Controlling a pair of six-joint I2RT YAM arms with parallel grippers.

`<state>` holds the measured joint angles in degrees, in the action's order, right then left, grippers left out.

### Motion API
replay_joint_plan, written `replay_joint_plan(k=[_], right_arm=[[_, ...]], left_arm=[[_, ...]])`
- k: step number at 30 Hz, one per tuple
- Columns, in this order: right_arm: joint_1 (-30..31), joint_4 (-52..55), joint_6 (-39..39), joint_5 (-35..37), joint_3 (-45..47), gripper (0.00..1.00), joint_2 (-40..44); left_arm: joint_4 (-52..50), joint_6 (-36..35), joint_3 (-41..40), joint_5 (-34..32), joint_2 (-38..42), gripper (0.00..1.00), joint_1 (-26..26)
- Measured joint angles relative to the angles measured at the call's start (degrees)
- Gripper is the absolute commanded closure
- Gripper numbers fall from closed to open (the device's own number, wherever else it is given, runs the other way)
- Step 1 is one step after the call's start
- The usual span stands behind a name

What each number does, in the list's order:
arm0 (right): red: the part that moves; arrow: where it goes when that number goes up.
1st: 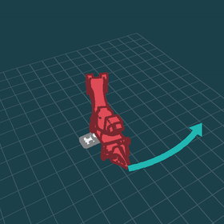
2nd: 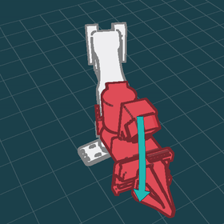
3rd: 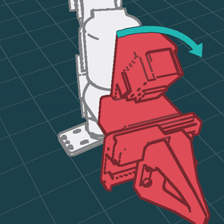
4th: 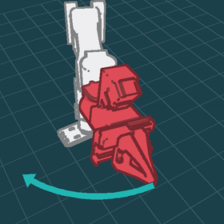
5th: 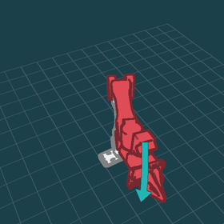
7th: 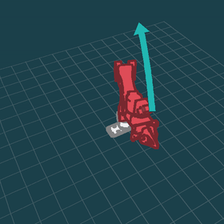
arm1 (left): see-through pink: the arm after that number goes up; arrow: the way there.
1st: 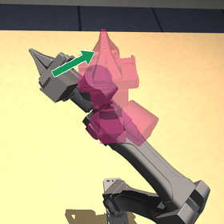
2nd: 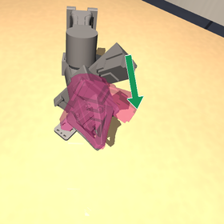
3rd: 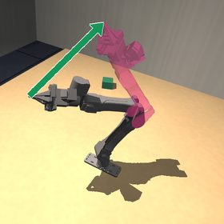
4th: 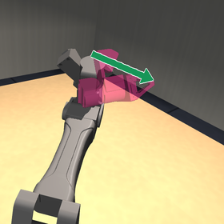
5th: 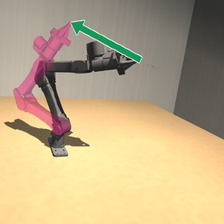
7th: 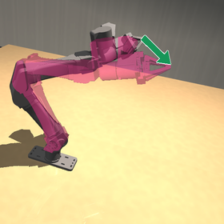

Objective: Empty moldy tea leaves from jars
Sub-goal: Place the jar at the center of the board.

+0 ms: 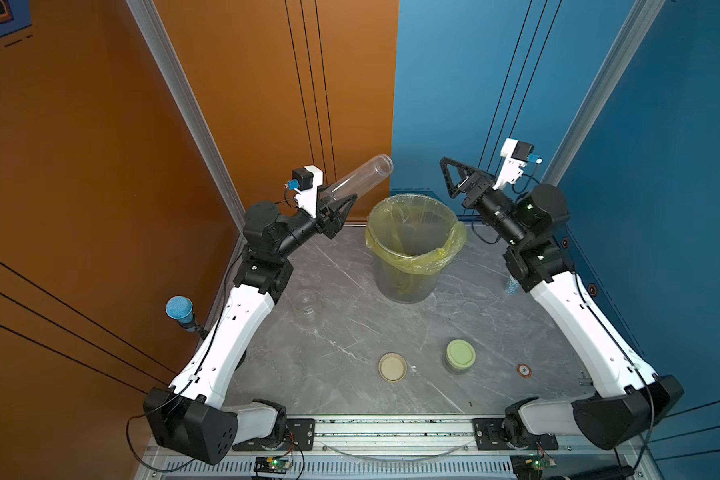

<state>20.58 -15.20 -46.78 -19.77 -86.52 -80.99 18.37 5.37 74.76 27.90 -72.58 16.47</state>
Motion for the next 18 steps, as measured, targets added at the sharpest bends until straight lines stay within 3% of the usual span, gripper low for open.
replay_joint_plan(k=[3, 8, 18], right_arm=[[1.8, -4.0, -11.7, -1.5, 0.7, 0.00, -5.2], [5.5, -8.5, -22.1, -1.7, 0.7, 0.00, -9.1], [11.9, -15.5, -26.4, -1.5, -1.0, 0.01, -10.5]], left_arm=[[4.6, -1.6, -3.8, -2.3, 2.4, 0.56, 2.1], [8.9, -4.0, -6.6, -5.0, 4.5, 0.56, 4.6], [11.1, -5.4, -8.8, -7.0, 5.0, 0.56, 6.9]])
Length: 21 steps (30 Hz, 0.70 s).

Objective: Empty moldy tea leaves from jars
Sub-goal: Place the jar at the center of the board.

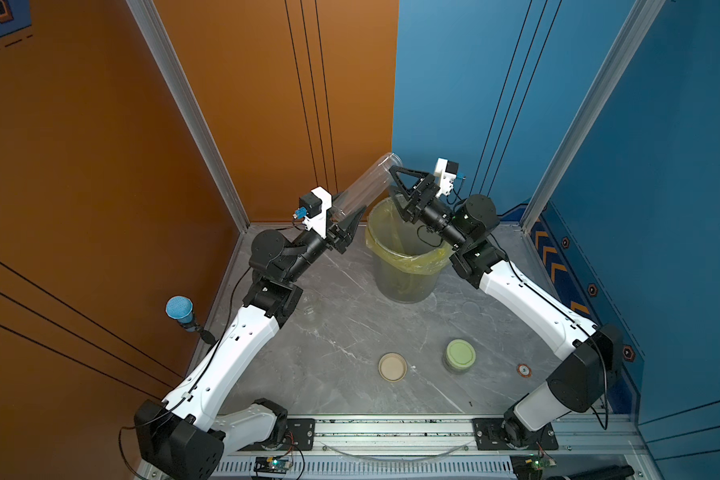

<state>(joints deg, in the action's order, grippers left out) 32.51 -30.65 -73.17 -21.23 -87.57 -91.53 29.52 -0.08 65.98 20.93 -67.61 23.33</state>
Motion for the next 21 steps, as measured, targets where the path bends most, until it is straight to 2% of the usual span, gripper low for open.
replay_joint_plan(k=[7, 11, 16, 19, 21], right_arm=[[1.2, -1.6, -0.3, 0.1, -3.7, 0.14, -2.5], [1.2, -1.7, -0.4, 0.3, -7.0, 0.16, -5.3], [1.2, -1.7, -1.5, 0.2, -11.2, 0.29, -8.6], [1.4, -1.7, -1.7, 0.3, -11.6, 0.37, -9.1], [1.4, -1.5, -1.9, 0.3, -11.7, 0.41, -9.2]], left_arm=[[0.8, 0.0, 0.0, 0.0, -0.1, 0.57, 0.9], [0.9, 0.0, -0.3, 0.0, -0.1, 0.57, 1.5], [1.5, 0.0, -1.2, 0.0, 0.2, 0.56, 1.5], [1.7, -0.1, -1.6, 0.0, 0.4, 0.53, 1.5], [1.9, -0.2, -1.8, 0.0, 0.5, 0.46, 1.5]])
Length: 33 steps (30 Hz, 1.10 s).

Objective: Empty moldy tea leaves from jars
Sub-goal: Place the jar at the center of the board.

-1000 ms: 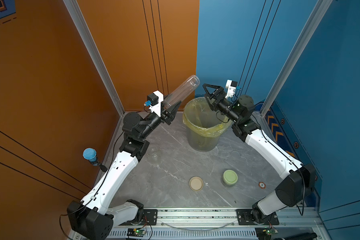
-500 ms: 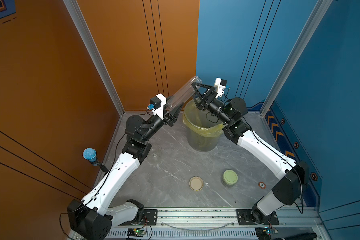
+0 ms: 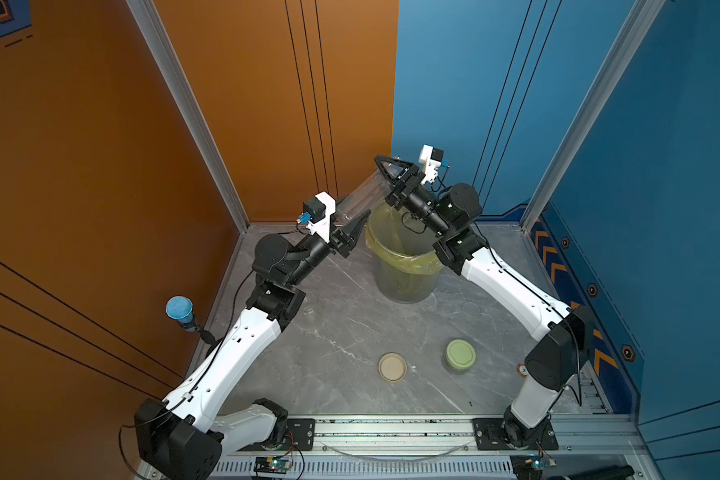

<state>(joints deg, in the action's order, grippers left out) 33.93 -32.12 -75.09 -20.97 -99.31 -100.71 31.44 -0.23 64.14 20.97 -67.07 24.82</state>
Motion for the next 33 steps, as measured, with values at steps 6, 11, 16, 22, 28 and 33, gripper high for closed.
replay_joint_plan(k=[6, 11, 16, 22, 28, 33], right_arm=[[0.3, 0.7, 2.0, 0.1, -0.9, 0.44, 0.1], [0.2, 6.0, 6.1, 0.0, -2.4, 0.44, 0.1], [0.9, 14.1, 14.8, -0.4, -6.5, 0.44, 0.5], [7.8, 25.2, 33.6, 4.4, -6.4, 0.45, 2.9], [18.8, 28.5, 50.6, 11.3, -2.6, 0.45, 3.7], [24.3, 28.1, 60.7, 18.6, 4.5, 0.45, 3.5]], left_arm=[[-0.3, -0.5, -0.4, -0.4, 0.3, 0.02, 0.0], [-3.3, -0.7, -0.9, -1.9, 3.2, 0.02, -0.2], [-8.6, -0.6, -3.0, -6.4, 11.5, 0.02, -1.6], [-17.5, -0.1, -3.0, -16.7, 21.5, 0.02, -3.0], [-27.1, 0.1, -3.0, -28.2, 29.1, 0.02, -4.0], [-32.6, 0.5, -2.9, -33.4, 31.8, 0.02, -5.0]])
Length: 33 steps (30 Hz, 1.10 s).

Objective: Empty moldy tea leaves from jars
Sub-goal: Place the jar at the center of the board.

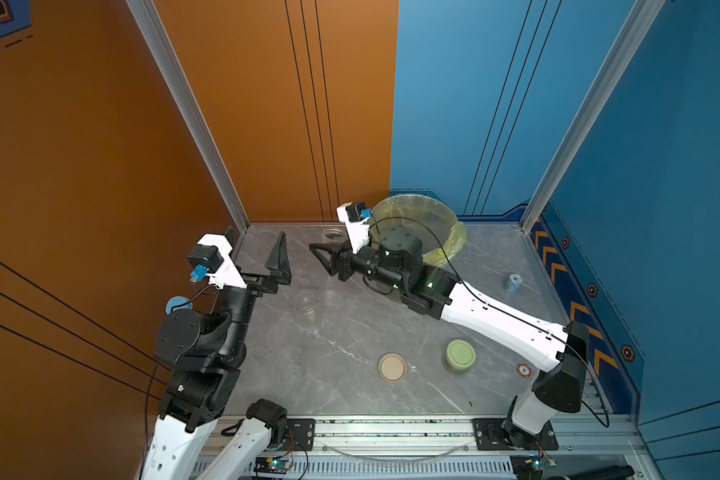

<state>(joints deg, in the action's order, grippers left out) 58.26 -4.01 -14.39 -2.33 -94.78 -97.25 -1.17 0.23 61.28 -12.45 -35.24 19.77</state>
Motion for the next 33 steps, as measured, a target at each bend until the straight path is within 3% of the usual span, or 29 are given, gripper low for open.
replay_joint_plan(k=[8, 13, 24, 33], right_arm=[[3.1, -9.9, 8.3, 9.7, 11.8, 0.45, -1.0], [4.3, -20.7, 11.5, 13.9, 13.9, 0.45, -7.3], [4.7, -40.9, 18.8, 20.1, 9.0, 0.45, -27.5], [2.8, -43.5, 19.3, 21.9, 2.9, 0.45, -31.7]], left_arm=[[-3.5, 1.4, -1.2, -2.1, 1.5, 0.03, -0.3], [-3.7, 2.4, -1.2, -2.1, 1.5, 0.02, -0.3], [-5.1, 4.2, -1.3, -1.2, 3.3, 0.02, -0.3], [-6.2, 4.7, -2.2, -0.1, 4.0, 0.02, -0.3]])
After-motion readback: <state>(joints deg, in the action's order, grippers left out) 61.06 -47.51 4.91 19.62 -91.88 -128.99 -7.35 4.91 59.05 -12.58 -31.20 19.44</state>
